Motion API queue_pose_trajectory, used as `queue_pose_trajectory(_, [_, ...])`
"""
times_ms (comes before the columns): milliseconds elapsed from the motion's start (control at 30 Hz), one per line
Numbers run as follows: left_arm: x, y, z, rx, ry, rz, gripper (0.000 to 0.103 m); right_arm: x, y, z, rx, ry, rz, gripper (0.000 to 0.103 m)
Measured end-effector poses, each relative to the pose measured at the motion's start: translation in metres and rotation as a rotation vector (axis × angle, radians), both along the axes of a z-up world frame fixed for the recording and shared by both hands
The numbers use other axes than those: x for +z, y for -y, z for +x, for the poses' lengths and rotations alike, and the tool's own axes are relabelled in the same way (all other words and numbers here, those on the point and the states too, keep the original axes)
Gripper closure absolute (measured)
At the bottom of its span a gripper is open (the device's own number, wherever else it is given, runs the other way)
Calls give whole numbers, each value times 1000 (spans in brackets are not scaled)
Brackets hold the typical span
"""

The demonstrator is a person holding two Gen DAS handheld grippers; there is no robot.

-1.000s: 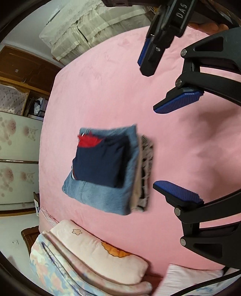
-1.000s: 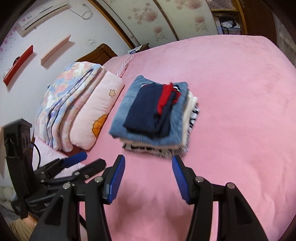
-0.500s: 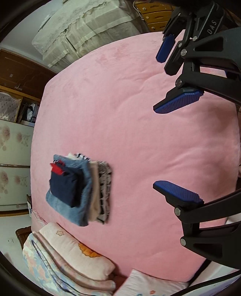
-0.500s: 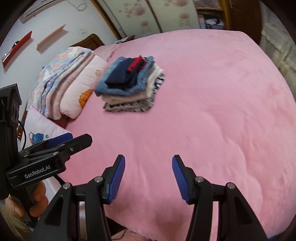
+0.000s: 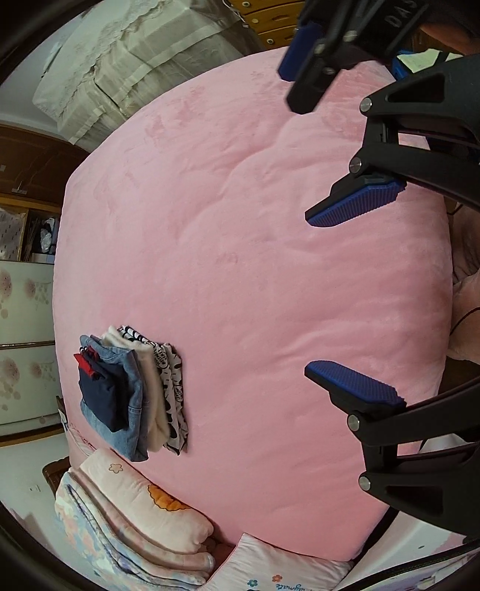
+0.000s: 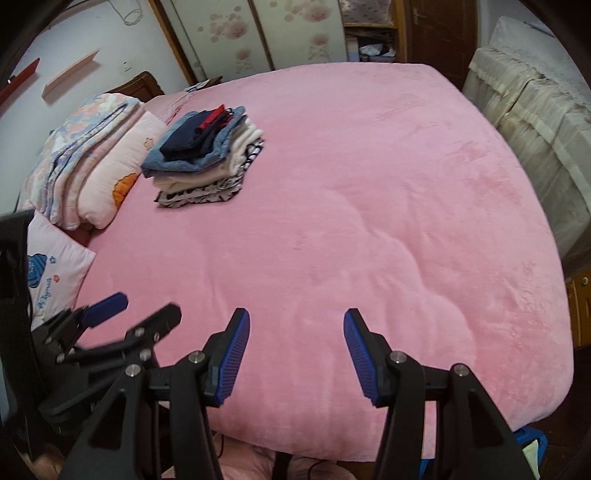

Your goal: Fold large clothes

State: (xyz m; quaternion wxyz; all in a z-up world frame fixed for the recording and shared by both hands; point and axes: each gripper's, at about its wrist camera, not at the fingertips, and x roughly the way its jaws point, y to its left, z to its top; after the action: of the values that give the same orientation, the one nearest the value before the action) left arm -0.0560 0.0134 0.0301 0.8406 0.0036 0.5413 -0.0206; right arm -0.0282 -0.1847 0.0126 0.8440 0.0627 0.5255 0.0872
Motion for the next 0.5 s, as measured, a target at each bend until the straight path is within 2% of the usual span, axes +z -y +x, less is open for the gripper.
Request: queue_pose_trajectory(500, [-9,16,2,-25,-36,28,29,-25,4,-3,2,-67,-12,49])
